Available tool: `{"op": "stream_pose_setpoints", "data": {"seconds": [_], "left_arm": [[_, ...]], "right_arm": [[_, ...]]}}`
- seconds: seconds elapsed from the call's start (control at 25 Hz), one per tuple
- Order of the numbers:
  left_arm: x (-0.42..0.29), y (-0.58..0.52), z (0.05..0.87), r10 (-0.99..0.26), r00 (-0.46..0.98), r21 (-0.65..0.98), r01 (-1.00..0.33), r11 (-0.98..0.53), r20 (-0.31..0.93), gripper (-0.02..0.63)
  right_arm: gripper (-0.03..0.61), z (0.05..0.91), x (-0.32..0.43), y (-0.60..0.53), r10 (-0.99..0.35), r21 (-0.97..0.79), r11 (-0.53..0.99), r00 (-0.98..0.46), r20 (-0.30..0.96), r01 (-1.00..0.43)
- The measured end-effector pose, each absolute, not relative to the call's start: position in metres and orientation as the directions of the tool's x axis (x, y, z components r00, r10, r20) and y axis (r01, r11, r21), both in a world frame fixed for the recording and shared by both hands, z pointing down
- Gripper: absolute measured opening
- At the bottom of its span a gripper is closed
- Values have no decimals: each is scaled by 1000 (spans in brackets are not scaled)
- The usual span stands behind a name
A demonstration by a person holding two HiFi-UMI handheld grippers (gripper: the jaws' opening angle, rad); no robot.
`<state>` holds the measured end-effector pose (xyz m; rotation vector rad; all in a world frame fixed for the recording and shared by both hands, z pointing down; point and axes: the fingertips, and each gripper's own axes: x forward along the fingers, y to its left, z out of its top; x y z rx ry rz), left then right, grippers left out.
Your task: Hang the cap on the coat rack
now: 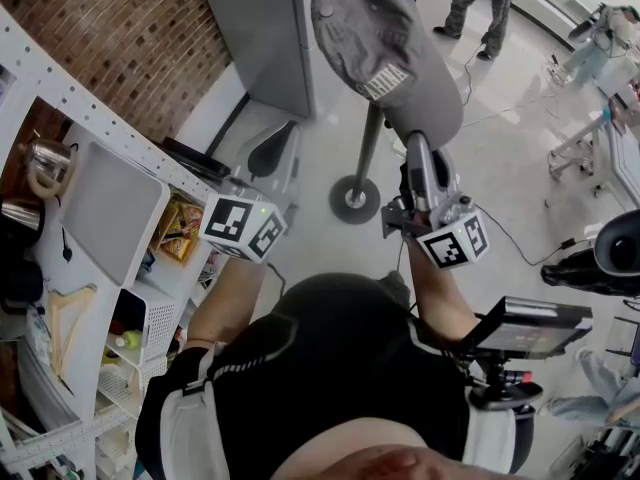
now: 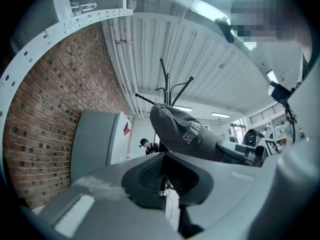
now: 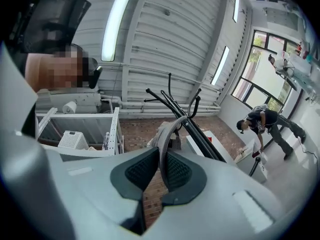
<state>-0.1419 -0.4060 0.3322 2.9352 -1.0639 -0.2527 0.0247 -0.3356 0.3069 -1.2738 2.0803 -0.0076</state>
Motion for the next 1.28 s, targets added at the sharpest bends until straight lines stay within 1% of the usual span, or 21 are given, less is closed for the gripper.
{"op": "stream_pose_setpoints", "data": {"seconds": [0.32,0.72,1.12,1.28], "left_arm": [[-149,-414,330,-648,746,64,-647,-760,-155,3],[-168,-420,330,-673,725,63,-672,-738,-149,3],[-186,-421,335,-702,697,58,-702,-709,-143,3],[-191,-421,334,-709,690,57,-710,-702,-146,3]], "right_arm": [[43,347,-1,-368,-818,-406,534,-331,-470,-742],[58,373,-24,-407,-832,-447,539,-369,-413,-714],[78,403,-38,-446,-859,-451,506,-382,-342,-735],[93,409,-37,-466,-880,-474,472,-360,-311,-743]]}}
